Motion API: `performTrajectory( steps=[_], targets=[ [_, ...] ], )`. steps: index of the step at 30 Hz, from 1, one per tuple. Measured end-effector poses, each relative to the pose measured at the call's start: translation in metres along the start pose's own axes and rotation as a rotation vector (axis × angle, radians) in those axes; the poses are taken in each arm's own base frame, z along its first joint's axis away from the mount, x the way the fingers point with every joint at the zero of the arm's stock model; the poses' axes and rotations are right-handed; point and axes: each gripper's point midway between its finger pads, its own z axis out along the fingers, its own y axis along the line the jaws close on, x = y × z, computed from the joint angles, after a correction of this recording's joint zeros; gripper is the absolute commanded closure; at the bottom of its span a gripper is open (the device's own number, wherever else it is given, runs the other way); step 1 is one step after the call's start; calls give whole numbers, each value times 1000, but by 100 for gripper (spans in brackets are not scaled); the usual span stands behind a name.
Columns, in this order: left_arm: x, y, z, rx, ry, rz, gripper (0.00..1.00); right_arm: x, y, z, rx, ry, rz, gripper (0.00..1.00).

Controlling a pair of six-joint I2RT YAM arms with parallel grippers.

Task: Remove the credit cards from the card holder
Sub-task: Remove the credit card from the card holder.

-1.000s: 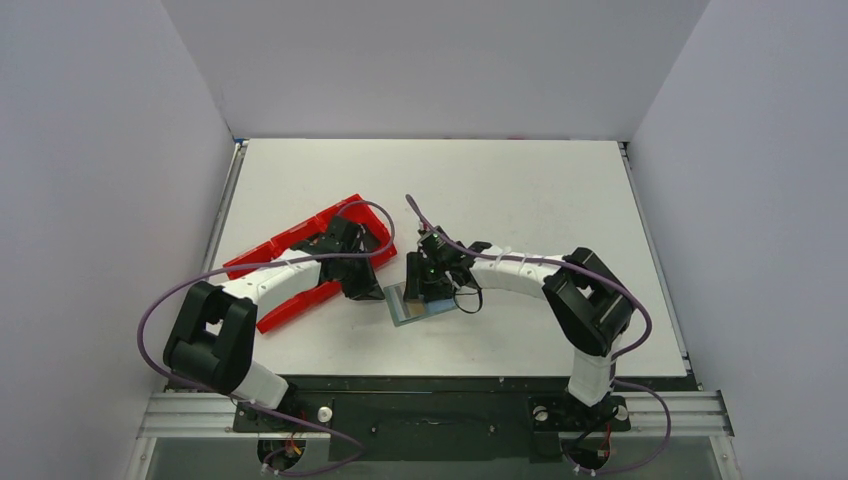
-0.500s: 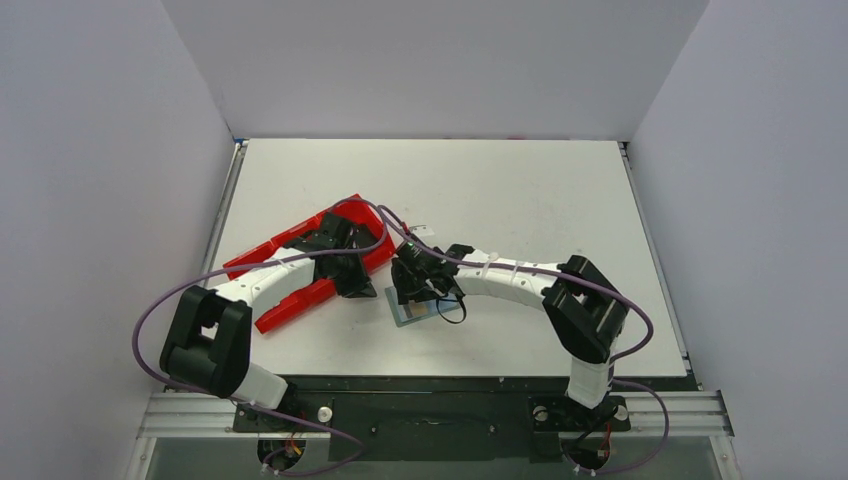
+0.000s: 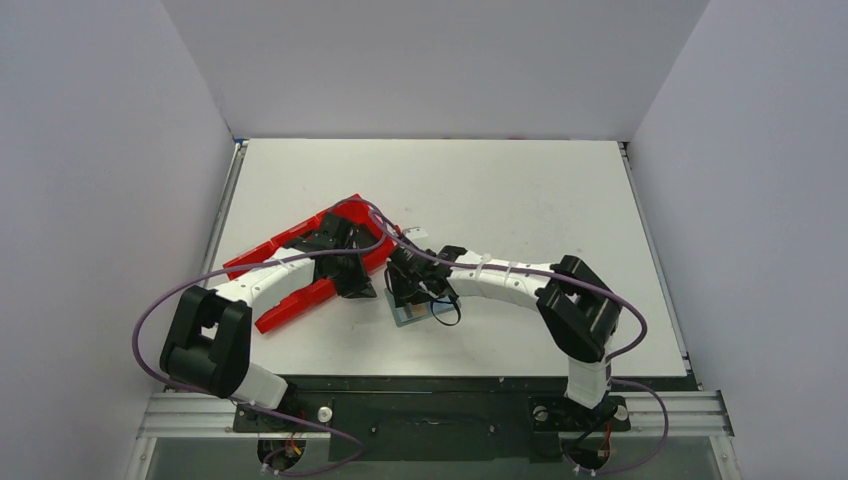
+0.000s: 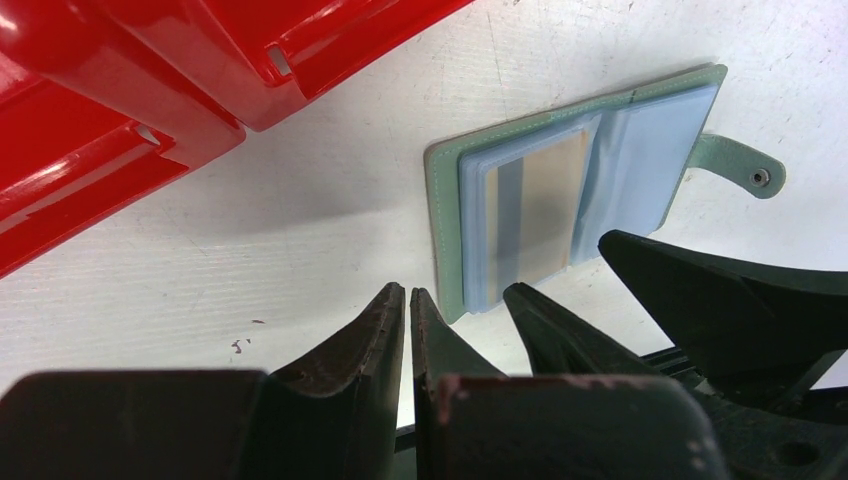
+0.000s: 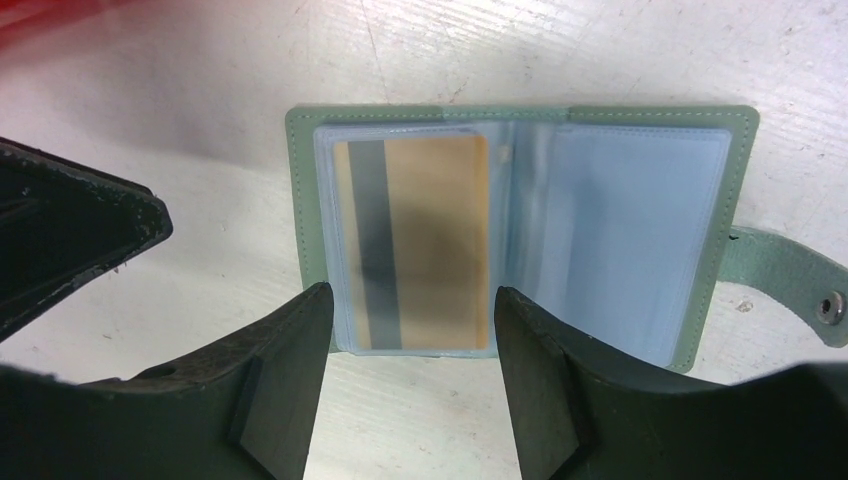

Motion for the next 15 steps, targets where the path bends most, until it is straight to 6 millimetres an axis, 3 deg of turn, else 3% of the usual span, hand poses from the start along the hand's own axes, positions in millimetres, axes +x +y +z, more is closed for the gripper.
performTrajectory(
  steps=[11, 15],
  targets=[
    [0, 0, 0, 0, 1, 0, 95, 16, -1, 15, 26, 45, -30, 44],
    [0, 0, 0, 0, 1, 0, 95, 16, -1, 16, 27, 46, -29, 49]
  ],
)
